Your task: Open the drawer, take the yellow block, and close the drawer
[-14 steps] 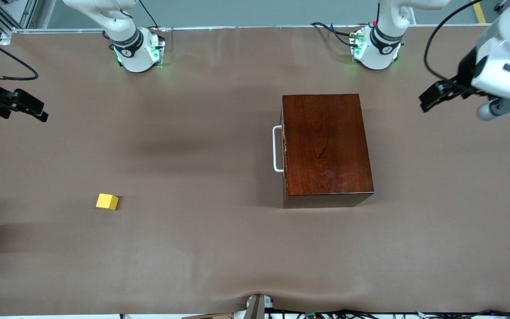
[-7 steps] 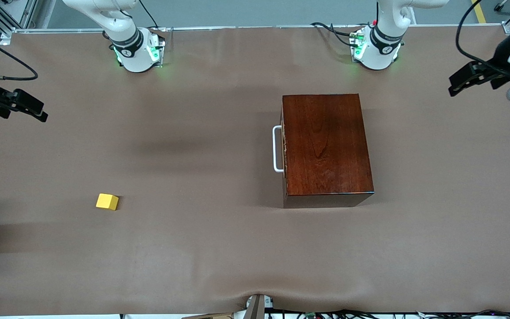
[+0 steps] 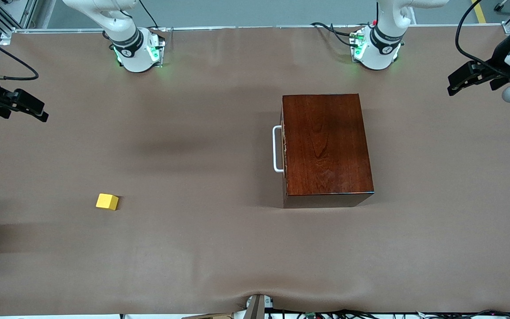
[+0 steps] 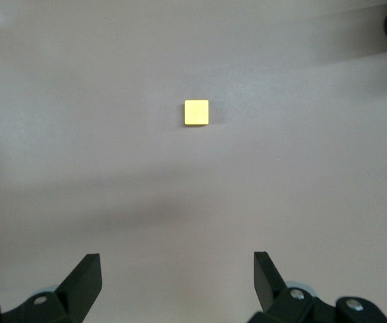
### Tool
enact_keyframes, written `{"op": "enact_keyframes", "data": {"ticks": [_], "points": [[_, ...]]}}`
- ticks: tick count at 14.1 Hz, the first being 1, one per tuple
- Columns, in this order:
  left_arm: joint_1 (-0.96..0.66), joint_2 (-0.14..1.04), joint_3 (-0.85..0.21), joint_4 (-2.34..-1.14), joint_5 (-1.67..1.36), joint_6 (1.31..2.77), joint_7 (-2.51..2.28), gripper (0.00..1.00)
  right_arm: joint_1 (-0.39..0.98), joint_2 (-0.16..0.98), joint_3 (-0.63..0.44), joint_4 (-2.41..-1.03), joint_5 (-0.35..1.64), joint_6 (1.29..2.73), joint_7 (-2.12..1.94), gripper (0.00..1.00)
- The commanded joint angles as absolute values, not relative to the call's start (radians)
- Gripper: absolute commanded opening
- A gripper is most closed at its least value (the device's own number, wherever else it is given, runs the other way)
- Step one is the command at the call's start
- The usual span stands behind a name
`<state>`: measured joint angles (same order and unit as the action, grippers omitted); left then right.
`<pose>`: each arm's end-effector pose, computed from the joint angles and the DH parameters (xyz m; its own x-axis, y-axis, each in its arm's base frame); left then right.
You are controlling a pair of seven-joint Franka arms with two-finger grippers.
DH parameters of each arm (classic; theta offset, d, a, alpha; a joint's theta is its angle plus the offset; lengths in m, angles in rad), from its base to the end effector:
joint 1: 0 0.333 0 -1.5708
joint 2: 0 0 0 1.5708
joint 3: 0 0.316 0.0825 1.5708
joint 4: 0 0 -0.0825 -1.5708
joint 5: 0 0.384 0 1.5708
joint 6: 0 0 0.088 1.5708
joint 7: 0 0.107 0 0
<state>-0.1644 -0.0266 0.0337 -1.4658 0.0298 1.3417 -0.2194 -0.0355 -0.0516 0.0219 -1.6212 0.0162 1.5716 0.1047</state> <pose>0.5172 -0.0639 0.6682 0.9915 0.0957 -0.0887 0.0916 -0.9946 -0.0491 0.5382 -0.0053 0.6290 0.9930 -0.1181 0.0004 -0.1180 -0.9929 -0.0152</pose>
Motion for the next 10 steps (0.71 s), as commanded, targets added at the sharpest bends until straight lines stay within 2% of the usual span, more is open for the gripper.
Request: {"op": "enact_keyframes", "data": {"ticks": [1, 2, 8, 10], "points": [[-0.158, -0.052, 0.015, -1.480, 0.029, 1.325, -0.206, 1.00, -0.037, -0.057, 0.023, -1.620, 0.021, 1.565, 0.114, 1.00], [-0.150, -0.052, 0.002, -1.482, 0.031, 1.322, -0.207, 1.00, -0.037, -0.057, 0.025, -1.620, 0.021, 1.565, 0.114, 1.00], [0.089, -0.049, -0.233, -1.485, 0.031, 1.324, -0.203, 1.00, -0.037, -0.055, 0.023, -1.620, 0.020, 1.566, 0.112, 1.00], [0.101, -0.054, -0.249, -1.486, 0.031, 1.324, -0.202, 1.00, -0.035, -0.055, 0.025, -1.618, 0.020, 1.566, 0.112, 1.00]]}}
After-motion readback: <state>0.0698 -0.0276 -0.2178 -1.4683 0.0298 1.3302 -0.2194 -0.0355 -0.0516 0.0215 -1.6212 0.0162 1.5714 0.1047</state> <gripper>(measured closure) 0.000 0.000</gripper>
